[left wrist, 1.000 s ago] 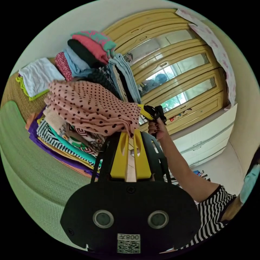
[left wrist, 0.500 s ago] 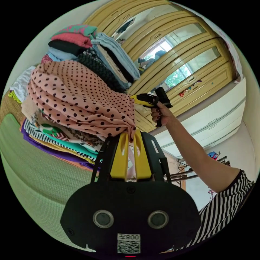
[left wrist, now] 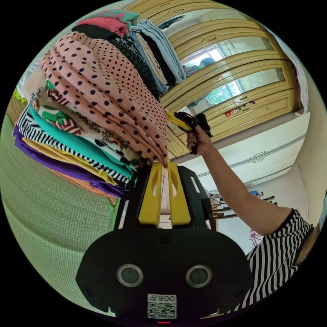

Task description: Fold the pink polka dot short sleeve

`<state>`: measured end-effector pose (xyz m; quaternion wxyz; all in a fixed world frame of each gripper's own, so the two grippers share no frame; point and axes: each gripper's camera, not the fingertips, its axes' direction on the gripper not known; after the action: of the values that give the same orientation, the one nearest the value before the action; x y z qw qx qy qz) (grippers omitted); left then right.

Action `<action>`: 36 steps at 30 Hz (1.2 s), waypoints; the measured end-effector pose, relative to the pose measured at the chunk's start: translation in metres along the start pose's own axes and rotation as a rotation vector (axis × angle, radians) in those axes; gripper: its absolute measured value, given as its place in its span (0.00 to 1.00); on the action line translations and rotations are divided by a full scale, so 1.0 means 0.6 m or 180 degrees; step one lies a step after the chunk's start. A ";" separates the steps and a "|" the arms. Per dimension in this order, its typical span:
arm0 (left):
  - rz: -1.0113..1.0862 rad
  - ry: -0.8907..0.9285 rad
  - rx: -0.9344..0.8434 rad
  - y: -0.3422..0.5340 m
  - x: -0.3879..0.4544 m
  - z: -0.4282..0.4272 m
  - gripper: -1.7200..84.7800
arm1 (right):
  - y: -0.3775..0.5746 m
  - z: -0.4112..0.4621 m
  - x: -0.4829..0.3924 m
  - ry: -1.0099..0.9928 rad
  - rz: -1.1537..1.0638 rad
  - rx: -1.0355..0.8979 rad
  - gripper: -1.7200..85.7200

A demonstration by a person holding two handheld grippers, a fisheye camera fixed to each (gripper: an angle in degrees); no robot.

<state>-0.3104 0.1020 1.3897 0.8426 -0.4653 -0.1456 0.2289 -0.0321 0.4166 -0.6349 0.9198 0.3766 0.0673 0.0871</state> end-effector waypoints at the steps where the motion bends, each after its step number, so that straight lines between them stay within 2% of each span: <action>1: 0.0003 0.0020 -0.0002 0.003 -0.003 -0.003 0.04 | 0.012 -0.003 -0.007 0.0085 -0.0024 0.0095 0.02; 6: 0.0094 0.0017 0.0249 -0.001 -0.027 -0.058 0.03 | 0.068 0.009 -0.067 0.0426 -0.0353 0.0440 0.02; 11: 0.0128 -0.0316 0.0755 -0.058 -0.056 -0.135 0.02 | 0.157 0.102 -0.208 0.0800 -0.1249 0.0346 0.02; 14: 0.0078 -0.0587 0.0821 -0.096 -0.076 -0.160 0.02 | 0.197 0.138 -0.239 0.1511 -0.1315 0.0626 0.02; 16: 0.0071 -0.0707 0.0789 -0.111 -0.086 -0.167 0.02 | 0.203 0.128 -0.226 0.1743 -0.1166 0.0833 0.02; 19: 0.0097 -0.0785 0.0807 -0.125 -0.099 -0.180 0.02 | 0.207 0.088 -0.194 0.1387 -0.0992 0.0985 0.02; 21: 0.0116 -0.0819 0.0836 -0.131 -0.109 -0.187 0.02 | 0.227 0.082 -0.199 0.1071 -0.1184 0.1082 0.02; 26: -0.0039 -0.1167 0.0668 -0.134 -0.144 -0.188 0.02 | 0.281 0.172 -0.259 0.1212 -0.1550 0.0972 0.02; 30: -0.0154 -0.1022 0.0674 -0.118 -0.171 -0.200 0.02 | 0.322 0.271 -0.285 0.0949 -0.1926 0.0596 0.02; 34: -0.0154 -0.1039 0.0581 -0.112 -0.184 -0.207 0.02 | 0.348 0.430 -0.257 0.1664 -0.1970 -0.0083 0.02; 36: -0.0175 -0.1030 0.0528 -0.104 -0.188 -0.216 0.02 | 0.352 0.463 -0.241 0.1684 -0.1912 -0.0141 0.02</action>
<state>-0.3314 -0.0786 1.3708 0.8496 -0.3471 -0.2725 0.2890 -0.1440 0.3448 -0.2810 0.8631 0.2848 0.4070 -0.0903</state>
